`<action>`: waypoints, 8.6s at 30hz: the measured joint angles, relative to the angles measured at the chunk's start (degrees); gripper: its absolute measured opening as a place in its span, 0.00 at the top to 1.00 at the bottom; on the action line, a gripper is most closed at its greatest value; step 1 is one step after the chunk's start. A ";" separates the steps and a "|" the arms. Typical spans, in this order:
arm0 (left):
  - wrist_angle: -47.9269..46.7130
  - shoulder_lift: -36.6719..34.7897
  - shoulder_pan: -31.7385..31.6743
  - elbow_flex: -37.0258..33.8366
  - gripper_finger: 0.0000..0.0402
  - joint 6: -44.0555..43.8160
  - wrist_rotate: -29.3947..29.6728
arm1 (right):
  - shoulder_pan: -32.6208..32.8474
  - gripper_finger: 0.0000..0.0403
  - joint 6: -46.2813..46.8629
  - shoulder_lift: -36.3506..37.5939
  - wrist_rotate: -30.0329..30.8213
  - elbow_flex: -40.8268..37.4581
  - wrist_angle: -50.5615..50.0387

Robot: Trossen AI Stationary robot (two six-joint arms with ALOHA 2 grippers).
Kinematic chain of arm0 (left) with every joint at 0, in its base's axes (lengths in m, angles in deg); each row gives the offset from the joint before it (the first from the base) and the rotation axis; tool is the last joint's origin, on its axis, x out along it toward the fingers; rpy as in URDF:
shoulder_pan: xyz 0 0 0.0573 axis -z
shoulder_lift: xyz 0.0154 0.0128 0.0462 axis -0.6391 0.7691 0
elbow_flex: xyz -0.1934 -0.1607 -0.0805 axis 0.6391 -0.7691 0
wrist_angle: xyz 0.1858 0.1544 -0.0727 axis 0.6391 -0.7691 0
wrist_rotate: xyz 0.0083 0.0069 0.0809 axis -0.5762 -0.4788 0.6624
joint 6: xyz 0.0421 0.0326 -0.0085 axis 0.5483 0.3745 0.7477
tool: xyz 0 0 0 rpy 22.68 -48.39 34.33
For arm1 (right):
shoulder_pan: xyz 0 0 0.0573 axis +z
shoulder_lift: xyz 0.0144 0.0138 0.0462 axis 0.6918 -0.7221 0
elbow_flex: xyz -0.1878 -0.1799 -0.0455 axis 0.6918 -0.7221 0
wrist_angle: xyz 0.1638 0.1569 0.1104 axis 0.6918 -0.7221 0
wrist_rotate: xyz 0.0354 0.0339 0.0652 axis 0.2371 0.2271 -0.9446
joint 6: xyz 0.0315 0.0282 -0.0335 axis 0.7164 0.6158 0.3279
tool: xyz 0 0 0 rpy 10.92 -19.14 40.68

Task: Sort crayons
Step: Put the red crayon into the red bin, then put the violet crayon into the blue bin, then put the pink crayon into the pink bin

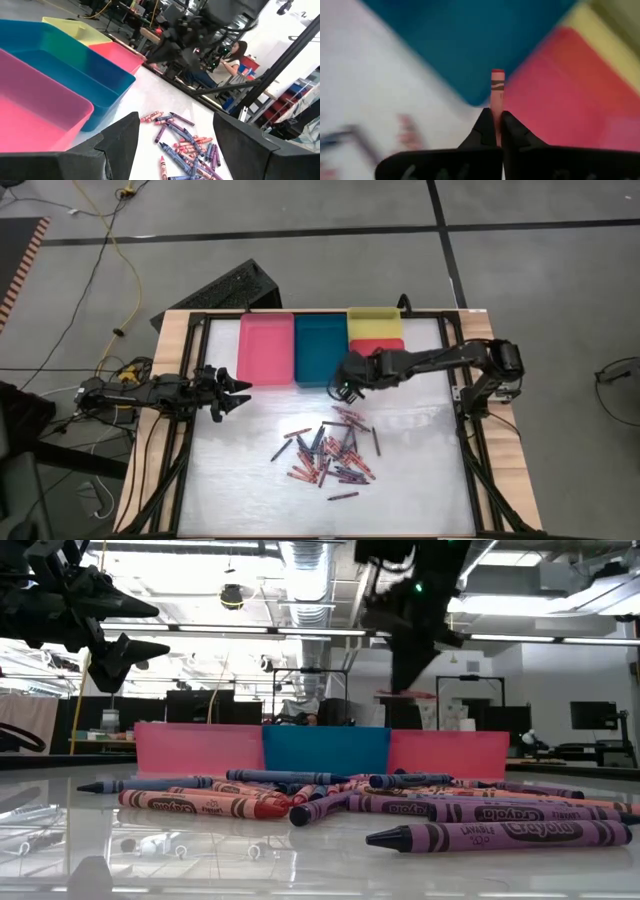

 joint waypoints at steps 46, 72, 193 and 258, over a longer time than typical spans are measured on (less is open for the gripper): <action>0.20 0.00 0.00 0.00 0.39 -0.09 1.66 | -14.41 0.98 -4.57 -0.11 -0.13 -10.71 8.54; 0.20 0.01 -0.02 0.00 0.39 -0.07 1.64 | -11.12 0.81 -13.55 -0.09 -4.32 -6.59 11.86; 0.20 1.42 0.00 -0.01 0.39 -1.42 1.66 | 1.44 0.99 6.25 -2.93 -8.57 -1.65 13.58; 0.39 3.67 -0.02 0.00 0.39 -2.06 2.55 | -2.85 0.74 -19.65 -9.33 -37.20 4.09 26.51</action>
